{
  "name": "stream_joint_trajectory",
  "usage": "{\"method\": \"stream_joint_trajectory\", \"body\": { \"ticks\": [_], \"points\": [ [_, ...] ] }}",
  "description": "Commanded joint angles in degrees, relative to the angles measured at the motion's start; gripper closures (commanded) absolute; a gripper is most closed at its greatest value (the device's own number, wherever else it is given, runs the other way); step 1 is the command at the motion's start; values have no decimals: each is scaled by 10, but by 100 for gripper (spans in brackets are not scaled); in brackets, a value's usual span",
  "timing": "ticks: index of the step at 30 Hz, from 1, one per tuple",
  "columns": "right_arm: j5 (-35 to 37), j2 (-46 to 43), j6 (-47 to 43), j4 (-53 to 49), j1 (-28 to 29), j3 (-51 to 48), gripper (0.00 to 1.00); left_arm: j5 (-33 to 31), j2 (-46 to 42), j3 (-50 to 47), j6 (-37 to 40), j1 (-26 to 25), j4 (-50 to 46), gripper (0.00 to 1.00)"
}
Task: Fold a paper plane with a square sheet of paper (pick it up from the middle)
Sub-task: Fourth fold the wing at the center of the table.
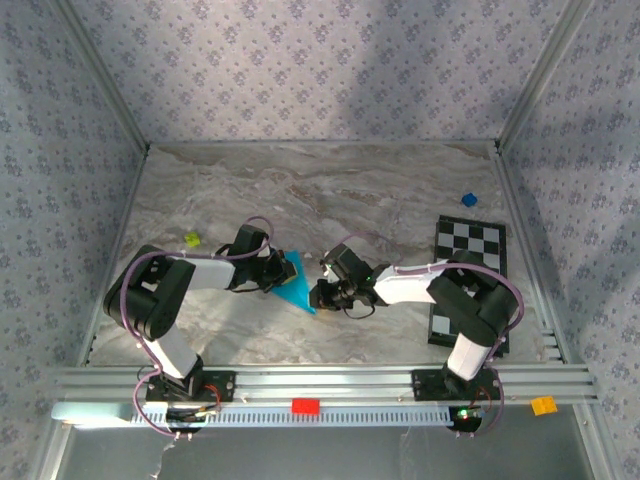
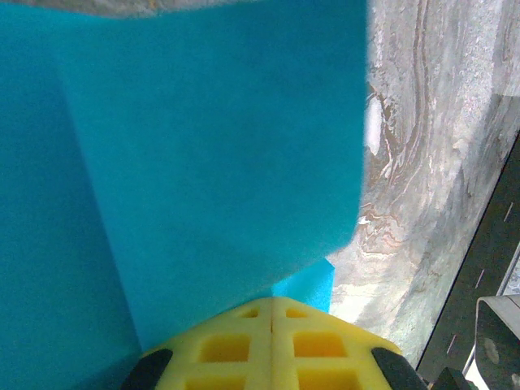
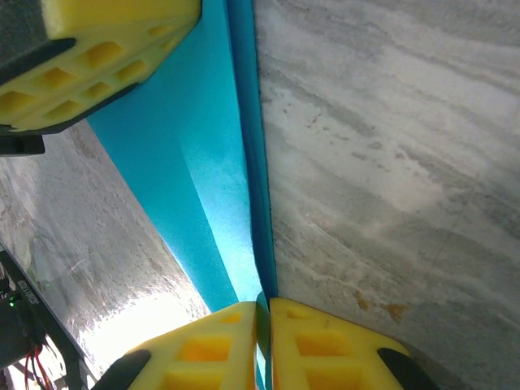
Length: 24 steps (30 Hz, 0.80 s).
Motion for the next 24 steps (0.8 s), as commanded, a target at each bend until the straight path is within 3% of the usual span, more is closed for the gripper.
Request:
{"method": "stream_joint_trajectory", "body": {
  "ticks": [1,10,24],
  "points": [
    [-14,13,-6,-48,5,-12,89,-22,18,-2,11,5,-34,100],
    [-11,-21,-15,-62,4,-14,85,-23,15,-3,12,4,-36,100],
    [-25,-12,-17,-58,5,-11,89,-24,12,-6,10,4,-33,100]
  ]
}}
